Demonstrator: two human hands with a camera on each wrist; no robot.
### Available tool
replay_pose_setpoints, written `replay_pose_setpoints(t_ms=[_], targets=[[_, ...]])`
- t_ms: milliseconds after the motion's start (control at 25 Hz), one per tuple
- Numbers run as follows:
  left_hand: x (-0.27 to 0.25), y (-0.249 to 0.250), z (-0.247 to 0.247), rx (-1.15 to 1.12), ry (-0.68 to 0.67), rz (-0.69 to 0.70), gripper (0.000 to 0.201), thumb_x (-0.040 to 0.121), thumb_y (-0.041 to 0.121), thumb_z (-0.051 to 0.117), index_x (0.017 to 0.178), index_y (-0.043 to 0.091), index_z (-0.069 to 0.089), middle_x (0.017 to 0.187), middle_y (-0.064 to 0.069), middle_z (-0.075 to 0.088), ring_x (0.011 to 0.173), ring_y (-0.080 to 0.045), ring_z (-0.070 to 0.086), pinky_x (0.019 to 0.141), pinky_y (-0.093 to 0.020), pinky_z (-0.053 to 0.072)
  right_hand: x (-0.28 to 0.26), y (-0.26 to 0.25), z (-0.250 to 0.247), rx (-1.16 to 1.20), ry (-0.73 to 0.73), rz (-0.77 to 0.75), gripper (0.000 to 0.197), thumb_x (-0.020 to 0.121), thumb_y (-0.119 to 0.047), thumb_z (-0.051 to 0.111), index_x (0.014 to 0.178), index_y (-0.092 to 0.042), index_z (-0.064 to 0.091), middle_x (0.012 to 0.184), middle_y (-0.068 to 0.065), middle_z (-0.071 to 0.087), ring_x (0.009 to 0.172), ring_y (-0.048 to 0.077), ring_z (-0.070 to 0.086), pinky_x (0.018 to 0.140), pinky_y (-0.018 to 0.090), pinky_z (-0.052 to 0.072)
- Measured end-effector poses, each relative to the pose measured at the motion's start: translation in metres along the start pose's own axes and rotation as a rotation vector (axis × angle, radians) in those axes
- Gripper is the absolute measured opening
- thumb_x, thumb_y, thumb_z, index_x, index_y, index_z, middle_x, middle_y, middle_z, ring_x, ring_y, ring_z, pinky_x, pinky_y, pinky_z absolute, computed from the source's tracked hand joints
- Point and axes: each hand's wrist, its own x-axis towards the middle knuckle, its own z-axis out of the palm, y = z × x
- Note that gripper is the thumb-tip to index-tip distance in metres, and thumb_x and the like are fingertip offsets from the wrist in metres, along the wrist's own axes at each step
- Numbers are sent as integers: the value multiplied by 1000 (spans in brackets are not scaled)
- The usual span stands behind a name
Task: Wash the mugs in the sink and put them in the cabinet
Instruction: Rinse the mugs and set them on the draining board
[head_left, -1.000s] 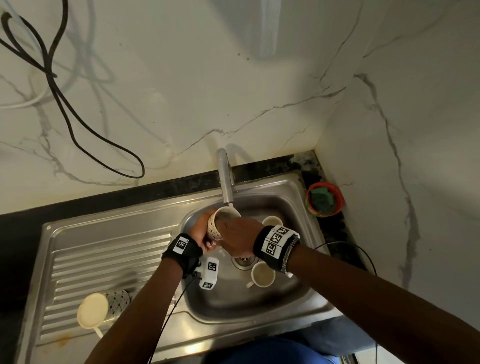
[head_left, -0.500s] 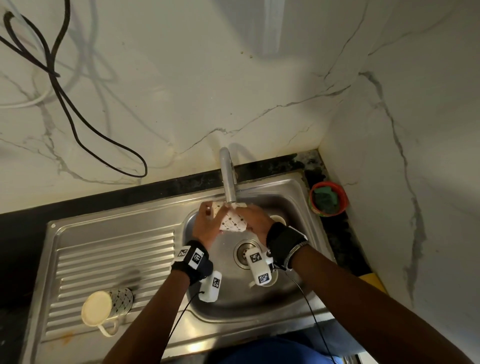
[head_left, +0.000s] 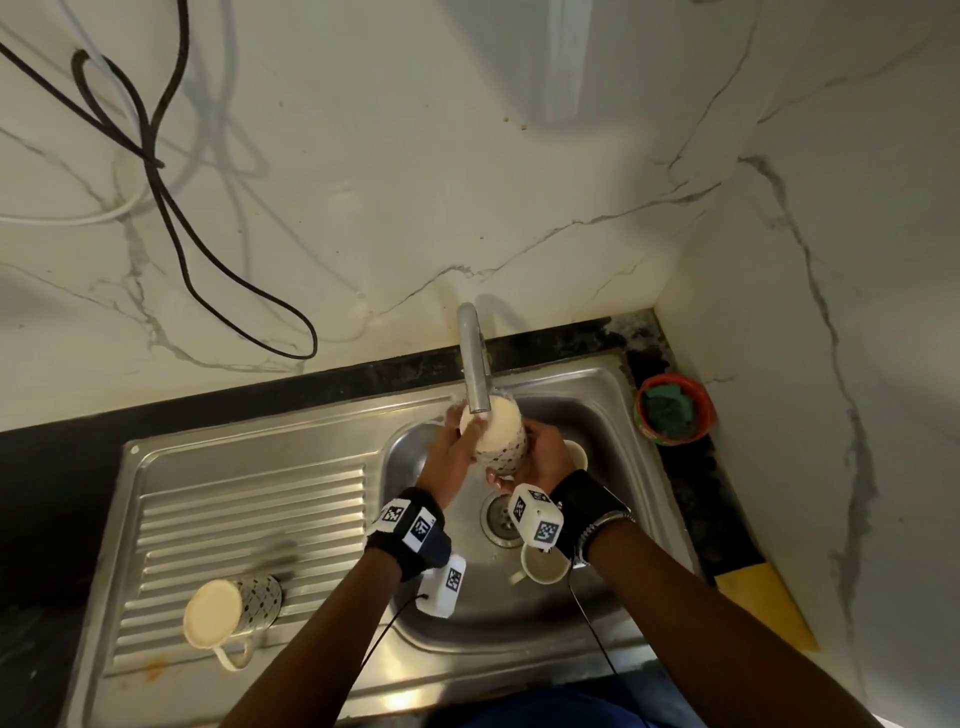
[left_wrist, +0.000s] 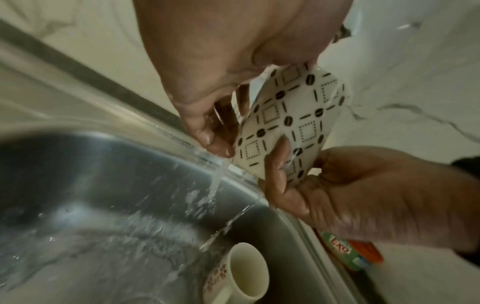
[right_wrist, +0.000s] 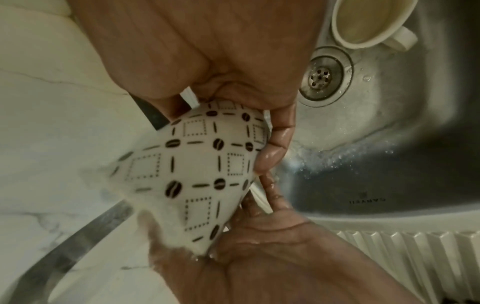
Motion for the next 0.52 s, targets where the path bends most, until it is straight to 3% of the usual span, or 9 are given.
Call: replay_pose_setpoints(t_ms=[80, 160, 280, 360, 440, 520], targets=[[-1, 6, 0, -127, 3, -130, 42, 96, 47, 64, 133, 29, 57, 131, -12, 65, 120, -34, 62, 102, -53, 53, 0, 3, -3, -27, -26, 30, 52, 99, -41, 51, 128, 1, 64, 118, 33, 69, 98, 44, 65, 63, 36, 51], [-2, 12, 0, -150, -35, -201, 58, 82, 53, 76, 131, 29, 59, 129, -11, 67, 118, -33, 63, 101, -53, 54, 3, 4, -7, -99, -46, 39, 59, 92, -42, 60, 131, 2, 64, 133, 39, 59, 107, 46, 52, 65, 39, 47], [2, 6, -3, -141, -131, -183, 85, 64, 53, 93, 137, 31, 56, 132, -8, 67, 121, -31, 64, 97, -55, 58, 8, 3, -9, -115, -51, 23, 56, 91, -44, 63, 123, 1, 73, 135, 41, 56, 98, 46, 57, 67, 43, 47], [2, 7, -4, -174, -133, -171, 71, 76, 52, 86, 137, 31, 57, 132, -12, 67, 121, -35, 64, 93, -54, 58, 9, 1, -6, -111, -40, 17, 53, 98, -45, 56, 118, 1, 76, 123, 38, 64, 90, 43, 60, 66, 42, 47], [0, 12, -2, -229, -44, -191, 43, 95, 53, 65, 128, 26, 63, 122, -18, 71, 113, -41, 68, 83, -52, 60, 10, 0, -3, -137, -37, 13, 54, 103, -44, 47, 117, 2, 71, 109, 32, 67, 81, 38, 62, 62, 38, 46], [0, 19, 3, -170, 51, -182, 33, 106, 48, 49, 114, 21, 66, 107, -17, 75, 99, -33, 73, 80, -46, 62, 7, -5, 1, -187, -7, 2, 50, 104, -45, 42, 117, -3, 65, 96, 23, 68, 74, 32, 63, 57, 33, 45]])
